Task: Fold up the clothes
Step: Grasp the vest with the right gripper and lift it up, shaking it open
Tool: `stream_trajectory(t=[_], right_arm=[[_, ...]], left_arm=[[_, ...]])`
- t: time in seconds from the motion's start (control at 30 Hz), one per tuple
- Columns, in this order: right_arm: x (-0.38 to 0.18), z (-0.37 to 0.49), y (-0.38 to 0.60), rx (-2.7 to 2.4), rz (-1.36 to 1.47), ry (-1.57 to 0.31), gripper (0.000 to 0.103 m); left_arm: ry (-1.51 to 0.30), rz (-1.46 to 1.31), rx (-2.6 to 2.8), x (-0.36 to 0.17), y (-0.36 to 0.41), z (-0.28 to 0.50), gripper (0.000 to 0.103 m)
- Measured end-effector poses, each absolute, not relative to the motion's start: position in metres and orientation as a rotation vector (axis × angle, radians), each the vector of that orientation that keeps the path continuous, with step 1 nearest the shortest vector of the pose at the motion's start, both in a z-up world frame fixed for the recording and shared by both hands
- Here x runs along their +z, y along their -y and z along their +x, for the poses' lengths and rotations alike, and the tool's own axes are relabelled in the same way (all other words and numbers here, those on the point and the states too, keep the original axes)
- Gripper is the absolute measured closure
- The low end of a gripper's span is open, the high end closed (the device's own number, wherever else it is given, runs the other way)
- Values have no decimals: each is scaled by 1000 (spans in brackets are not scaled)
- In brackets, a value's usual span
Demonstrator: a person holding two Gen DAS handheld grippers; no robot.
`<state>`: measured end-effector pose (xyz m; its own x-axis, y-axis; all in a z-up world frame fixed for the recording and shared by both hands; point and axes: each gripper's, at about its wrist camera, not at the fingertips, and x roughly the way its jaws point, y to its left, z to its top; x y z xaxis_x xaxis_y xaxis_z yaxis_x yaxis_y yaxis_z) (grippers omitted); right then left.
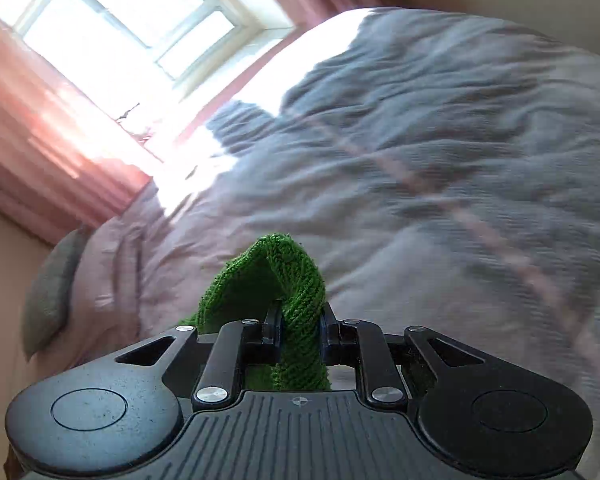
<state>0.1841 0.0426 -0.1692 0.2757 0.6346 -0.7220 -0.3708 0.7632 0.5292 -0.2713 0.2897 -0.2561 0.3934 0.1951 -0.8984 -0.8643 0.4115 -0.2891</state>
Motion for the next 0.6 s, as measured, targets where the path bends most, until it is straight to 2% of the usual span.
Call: stream_trajectory(t=[0.23, 0.53, 0.6], right_arm=[[-210, 215, 59, 451, 310, -1239, 90], [-229, 232, 76, 446, 346, -1255, 89], [-235, 234, 82, 438, 389, -1281, 90]], left_arm=[[-913, -1058, 480, -301, -237, -171, 38], [-852, -1131, 423, -357, -206, -82, 37], [-860, -1151, 443, -366, -212, -76, 51]])
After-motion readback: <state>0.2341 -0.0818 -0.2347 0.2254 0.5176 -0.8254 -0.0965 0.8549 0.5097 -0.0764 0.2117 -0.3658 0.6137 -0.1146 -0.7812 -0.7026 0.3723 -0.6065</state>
